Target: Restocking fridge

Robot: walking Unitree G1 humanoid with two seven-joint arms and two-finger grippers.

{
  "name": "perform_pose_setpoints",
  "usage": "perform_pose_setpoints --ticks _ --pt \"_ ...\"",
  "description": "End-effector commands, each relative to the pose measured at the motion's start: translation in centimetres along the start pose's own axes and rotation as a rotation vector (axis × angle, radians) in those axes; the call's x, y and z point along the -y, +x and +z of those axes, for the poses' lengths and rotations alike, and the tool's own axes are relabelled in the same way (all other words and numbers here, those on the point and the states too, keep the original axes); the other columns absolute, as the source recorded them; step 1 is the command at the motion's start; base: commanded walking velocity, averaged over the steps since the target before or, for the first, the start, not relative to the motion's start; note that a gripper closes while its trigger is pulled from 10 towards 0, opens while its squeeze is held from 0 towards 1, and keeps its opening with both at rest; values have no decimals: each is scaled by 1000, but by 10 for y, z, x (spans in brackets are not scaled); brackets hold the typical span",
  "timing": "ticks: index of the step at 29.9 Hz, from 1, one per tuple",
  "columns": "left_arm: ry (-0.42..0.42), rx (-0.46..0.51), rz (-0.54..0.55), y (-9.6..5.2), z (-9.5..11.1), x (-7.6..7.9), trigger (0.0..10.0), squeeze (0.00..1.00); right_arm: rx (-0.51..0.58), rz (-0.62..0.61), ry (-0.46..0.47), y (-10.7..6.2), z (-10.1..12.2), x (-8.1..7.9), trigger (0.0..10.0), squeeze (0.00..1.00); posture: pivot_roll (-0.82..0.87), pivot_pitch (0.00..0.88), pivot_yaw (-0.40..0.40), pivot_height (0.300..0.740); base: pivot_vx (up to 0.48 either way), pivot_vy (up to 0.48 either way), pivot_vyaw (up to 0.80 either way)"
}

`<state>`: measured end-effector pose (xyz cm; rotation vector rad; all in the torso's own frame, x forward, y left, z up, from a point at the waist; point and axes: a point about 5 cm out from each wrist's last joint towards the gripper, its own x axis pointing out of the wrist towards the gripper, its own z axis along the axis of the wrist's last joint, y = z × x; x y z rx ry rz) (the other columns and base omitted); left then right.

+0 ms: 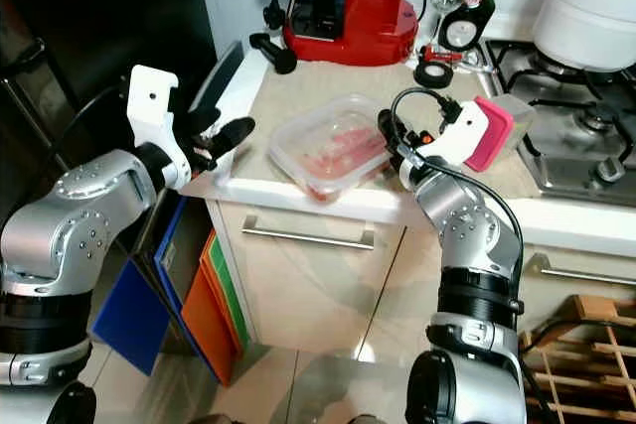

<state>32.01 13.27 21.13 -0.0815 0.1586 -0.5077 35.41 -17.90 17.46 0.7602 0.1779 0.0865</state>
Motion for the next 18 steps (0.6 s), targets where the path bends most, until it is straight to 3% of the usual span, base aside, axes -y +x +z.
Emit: perform_pose_setpoints --ticks 1,5,14,16,18 --pt "-12 -16 0 0 -1 -1 10000 0 84 48 5 -3 20 -11 0 0 20 0 12 740 0 0 0" --pt "-25 -36 -5 1 -2 1 10000 0 199 152 12 -9 43 -28 0 0 15 0 14 740 0 0 0" --pt "-20 -53 -4 2 -5 1 10000 0 243 177 -96 -11 44 -34 0 0 17 0 16 740 0 0 0" --pt "-8 -57 -1 2 -6 1 10000 0 240 160 -162 -11 42 -32 0 0 17 0 16 740 0 0 0" --pt "16 -56 19 2 -6 -1 10000 0 315 74 -402 -13 45 -27 0 0 16 0 17 740 0 0 0"
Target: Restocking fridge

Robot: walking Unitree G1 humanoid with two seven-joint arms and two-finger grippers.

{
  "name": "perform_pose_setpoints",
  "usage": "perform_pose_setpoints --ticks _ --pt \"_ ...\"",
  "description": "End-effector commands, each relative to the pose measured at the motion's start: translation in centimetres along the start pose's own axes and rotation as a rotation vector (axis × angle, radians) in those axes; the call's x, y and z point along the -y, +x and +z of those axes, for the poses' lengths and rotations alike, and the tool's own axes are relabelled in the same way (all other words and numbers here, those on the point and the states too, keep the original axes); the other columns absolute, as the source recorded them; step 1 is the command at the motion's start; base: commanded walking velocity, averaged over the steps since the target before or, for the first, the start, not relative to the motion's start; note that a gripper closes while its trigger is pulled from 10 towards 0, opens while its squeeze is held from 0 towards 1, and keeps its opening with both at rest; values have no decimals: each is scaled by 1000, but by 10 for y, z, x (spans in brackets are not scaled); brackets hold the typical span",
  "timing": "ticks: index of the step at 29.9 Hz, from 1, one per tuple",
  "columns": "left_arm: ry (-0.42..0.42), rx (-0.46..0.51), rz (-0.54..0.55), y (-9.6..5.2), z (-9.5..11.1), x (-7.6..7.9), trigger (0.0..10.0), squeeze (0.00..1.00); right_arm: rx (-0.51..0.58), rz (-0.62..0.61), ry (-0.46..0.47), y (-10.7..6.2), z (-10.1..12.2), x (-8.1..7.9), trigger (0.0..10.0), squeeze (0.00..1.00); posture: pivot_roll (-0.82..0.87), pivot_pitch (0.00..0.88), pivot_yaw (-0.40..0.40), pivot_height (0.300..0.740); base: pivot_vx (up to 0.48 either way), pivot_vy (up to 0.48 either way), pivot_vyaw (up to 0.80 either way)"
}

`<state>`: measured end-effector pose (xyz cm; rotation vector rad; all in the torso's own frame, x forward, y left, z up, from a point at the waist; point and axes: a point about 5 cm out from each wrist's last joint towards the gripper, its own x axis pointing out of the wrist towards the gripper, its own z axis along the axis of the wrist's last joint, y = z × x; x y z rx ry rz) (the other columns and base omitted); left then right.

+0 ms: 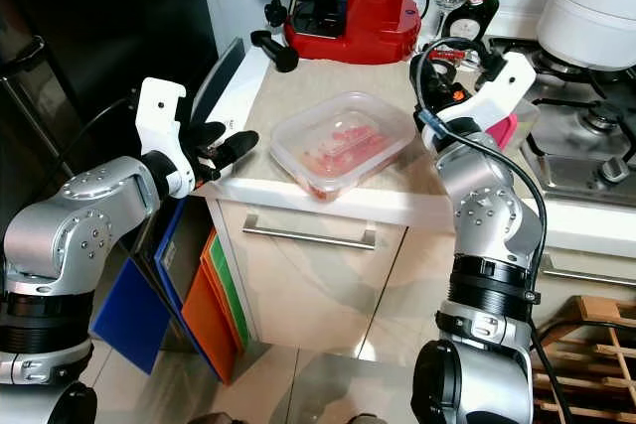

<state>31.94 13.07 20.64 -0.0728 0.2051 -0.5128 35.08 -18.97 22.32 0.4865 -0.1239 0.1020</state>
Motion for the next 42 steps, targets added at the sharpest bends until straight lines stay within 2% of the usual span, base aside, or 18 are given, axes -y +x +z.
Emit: perform_pose_setpoints --ticks 1,2,3,4,5,7,14,15,20,22,24,27,32,42 --pt "18 -9 23 1 -1 -3 10000 0 41 -16 -119 -1 5 0 0 0 16 0 17 740 0 0 0" --pt "43 11 44 1 2 -5 10000 0 93 -77 -319 -2 10 5 2980 0 14 0 16 740 0 0 0" --pt "76 37 59 1 5 -6 10000 0 171 -145 -527 -5 18 8 10000 0 13 0 17 740 0 0 0" --pt "116 71 77 1 10 -6 10000 0 266 -207 -721 -10 28 8 10000 0 13 0 17 740 0 0 0" --pt "116 71 77 1 10 -6 10000 0 266 -207 -721 -10 28 8 10000 0 13 0 17 740 0 0 0" --pt "124 81 87 3 11 -6 10000 0 286 -248 -789 -12 29 9 10000 0 6 0 16 740 0 0 0" --pt "133 82 86 4 10 -5 10000 0 336 -340 -781 -18 32 16 10000 0 0 0 19 740 0 0 0" --pt "137 84 86 5 10 -5 10000 0 344 -344 -784 -18 32 17 10000 1000 -1 0 21 740 0 0 0" --pt "186 79 75 8 8 -3 10000 0 308 -446 -713 -21 17 26 10000 1000 -1 0 23 740 0 0 0" --pt "235 81 73 8 6 -2 10000 0 295 -465 -713 -24 9 26 10000 1000 0 0 23 740 0 0 0" --pt "242 87 68 9 5 -2 10000 0 289 -475 -715 -25 4 26 10000 1000 2 0 23 740 0 0 0" --pt "304 117 22 11 -2 6 10000 0 272 -522 -718 -29 -7 28 10000 1000 0 0 22 740 0 0 0" --pt "326 149 10 14 2 13 10000 0 253 -554 -705 -26 -13 28 10000 1000 -2 0 25 740 0 0 0" --pt "343 160 16 15 3 11 10000 0 246 -555 -705 -13 -15 19 10000 1000 5 0 26 740 0 0 0"
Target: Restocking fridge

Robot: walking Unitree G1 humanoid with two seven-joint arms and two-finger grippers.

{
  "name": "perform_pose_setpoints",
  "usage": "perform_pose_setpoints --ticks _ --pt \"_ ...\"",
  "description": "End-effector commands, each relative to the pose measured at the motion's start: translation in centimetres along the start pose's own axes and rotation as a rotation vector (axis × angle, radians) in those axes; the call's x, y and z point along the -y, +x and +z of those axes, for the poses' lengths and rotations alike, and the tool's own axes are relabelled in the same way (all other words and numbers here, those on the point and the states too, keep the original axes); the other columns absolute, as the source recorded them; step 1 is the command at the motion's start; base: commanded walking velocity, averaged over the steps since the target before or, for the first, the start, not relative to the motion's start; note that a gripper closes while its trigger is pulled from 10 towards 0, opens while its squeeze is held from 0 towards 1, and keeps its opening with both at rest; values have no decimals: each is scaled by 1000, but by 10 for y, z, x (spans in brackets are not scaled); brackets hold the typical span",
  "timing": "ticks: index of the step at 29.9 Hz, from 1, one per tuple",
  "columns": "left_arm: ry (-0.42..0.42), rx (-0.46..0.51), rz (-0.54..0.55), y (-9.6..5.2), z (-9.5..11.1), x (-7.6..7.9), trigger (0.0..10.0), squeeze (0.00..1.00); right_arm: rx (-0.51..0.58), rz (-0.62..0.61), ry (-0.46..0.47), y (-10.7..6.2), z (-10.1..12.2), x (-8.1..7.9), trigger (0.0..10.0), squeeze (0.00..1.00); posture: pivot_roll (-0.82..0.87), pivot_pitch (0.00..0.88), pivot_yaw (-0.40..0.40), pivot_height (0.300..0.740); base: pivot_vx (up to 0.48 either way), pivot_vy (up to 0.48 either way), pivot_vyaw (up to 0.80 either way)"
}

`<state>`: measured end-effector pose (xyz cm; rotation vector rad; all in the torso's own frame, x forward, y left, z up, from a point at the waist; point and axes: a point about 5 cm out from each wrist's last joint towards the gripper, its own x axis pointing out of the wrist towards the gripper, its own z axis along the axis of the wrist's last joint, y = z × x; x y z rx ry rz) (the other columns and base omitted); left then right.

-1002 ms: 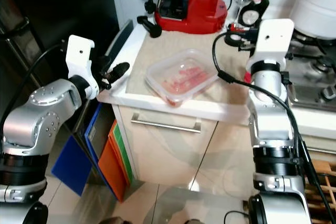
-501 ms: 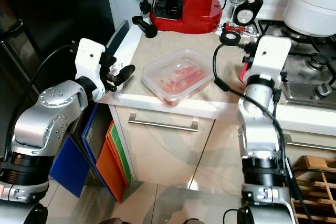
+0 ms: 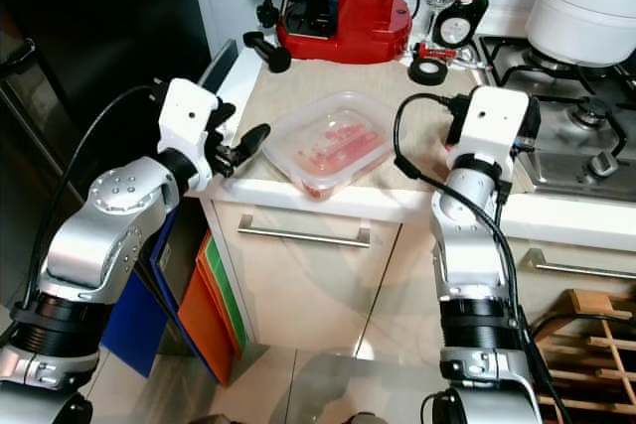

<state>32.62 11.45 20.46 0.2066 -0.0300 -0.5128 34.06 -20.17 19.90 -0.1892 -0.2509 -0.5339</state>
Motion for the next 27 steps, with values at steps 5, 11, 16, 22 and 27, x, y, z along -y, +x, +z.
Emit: perform_pose_setpoints --ticks 5,11,16,22,27 --pt "22 1 0 0 2 -2 10000 0 -4 -17 39 7 6 -5 10000 1000 8 0 23 740 0 0 0" --pt "26 -7 -1 1 0 -2 10000 0 -54 -66 56 10 5 -14 10000 1000 7 0 21 740 0 0 0" --pt "29 -9 -3 2 0 -3 10000 0 -92 -91 9 10 -1 -20 10000 0 9 0 22 740 0 0 0" --pt "32 -13 3 1 1 -6 10000 0 -127 -117 -4 12 -7 -21 10000 0 19 0 18 740 0 0 0" --pt "36 -20 10 -1 0 -7 10000 0 -150 -198 -15 17 -11 -14 10000 0 25 0 17 740 0 0 0"
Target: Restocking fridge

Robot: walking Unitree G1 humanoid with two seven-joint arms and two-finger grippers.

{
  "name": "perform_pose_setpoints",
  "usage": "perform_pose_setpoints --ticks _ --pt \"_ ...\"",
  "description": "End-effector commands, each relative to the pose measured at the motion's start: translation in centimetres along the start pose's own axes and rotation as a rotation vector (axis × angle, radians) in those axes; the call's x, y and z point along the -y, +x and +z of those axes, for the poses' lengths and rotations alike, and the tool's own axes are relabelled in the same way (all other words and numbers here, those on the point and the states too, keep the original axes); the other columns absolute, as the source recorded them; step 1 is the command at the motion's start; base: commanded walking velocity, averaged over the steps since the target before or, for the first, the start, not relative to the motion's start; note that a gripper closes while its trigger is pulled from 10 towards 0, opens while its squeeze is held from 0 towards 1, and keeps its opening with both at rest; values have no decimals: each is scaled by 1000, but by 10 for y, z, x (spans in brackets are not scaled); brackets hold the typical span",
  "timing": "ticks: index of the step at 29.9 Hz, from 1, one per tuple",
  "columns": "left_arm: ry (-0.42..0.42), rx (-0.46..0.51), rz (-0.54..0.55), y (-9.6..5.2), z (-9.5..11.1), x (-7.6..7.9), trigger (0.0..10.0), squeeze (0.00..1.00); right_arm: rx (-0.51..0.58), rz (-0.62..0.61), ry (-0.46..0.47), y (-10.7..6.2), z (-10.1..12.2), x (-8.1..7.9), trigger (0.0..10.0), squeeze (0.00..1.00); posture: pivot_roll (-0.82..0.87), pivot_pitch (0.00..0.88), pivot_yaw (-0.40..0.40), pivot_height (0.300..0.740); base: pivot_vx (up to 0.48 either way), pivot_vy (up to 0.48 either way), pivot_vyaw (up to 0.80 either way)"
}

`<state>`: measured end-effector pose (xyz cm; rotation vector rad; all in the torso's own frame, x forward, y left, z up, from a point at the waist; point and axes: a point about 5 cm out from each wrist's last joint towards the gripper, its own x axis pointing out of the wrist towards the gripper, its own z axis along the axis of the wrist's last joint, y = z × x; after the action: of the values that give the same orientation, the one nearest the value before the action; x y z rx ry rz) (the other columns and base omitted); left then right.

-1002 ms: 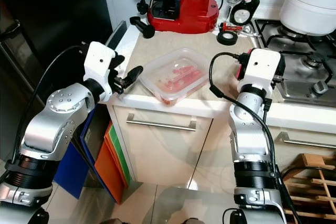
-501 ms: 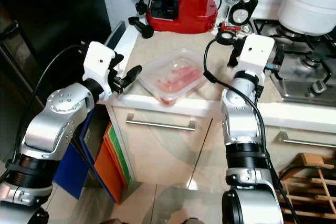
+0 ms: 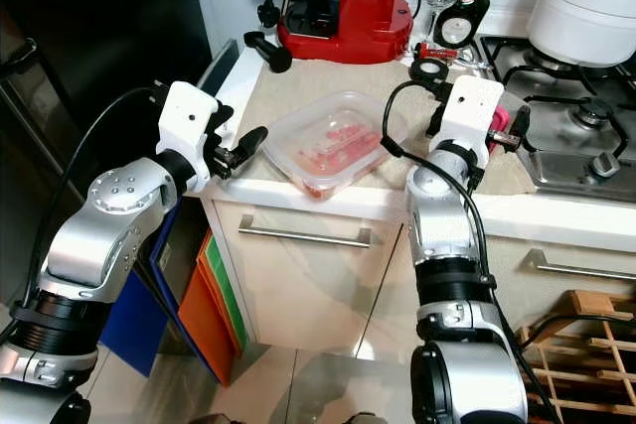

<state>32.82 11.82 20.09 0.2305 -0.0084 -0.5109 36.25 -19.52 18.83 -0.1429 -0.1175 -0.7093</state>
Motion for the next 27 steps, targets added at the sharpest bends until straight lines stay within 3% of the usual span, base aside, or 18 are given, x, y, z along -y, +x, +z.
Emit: perform_pose_setpoints --ticks 1,12,22,23,25,26,27 --pt "18 7 11 -1 4 -4 10000 0 -4 -38 5 5 2 4 10000 0 26 0 17 740 0 0 0" --pt "30 0 12 -1 5 -7 10000 0 -130 -56 23 5 -21 7 10000 0 20 0 15 740 0 0 0" --pt "29 0 10 -1 5 -6 10000 0 -149 -58 -18 5 -35 17 10000 0 17 0 13 740 0 0 0" --pt "32 -3 9 -1 4 -7 10000 0 -176 -53 -15 4 -40 15 9412 0 18 0 15 740 0 0 0" --pt "33 -3 8 -1 4 -7 10000 0 -187 -51 -10 4 -41 14 9412 0 19 0 17 740 0 0 0" --pt "34 -3 7 -1 5 -7 10000 0 -197 -43 1 3 -42 13 0 0 19 0 17 740 0 0 0" --pt "36 -2 8 -1 5 -8 10000 0 -210 -29 29 3 -44 12 0 0 22 0 17 740 0 0 0"
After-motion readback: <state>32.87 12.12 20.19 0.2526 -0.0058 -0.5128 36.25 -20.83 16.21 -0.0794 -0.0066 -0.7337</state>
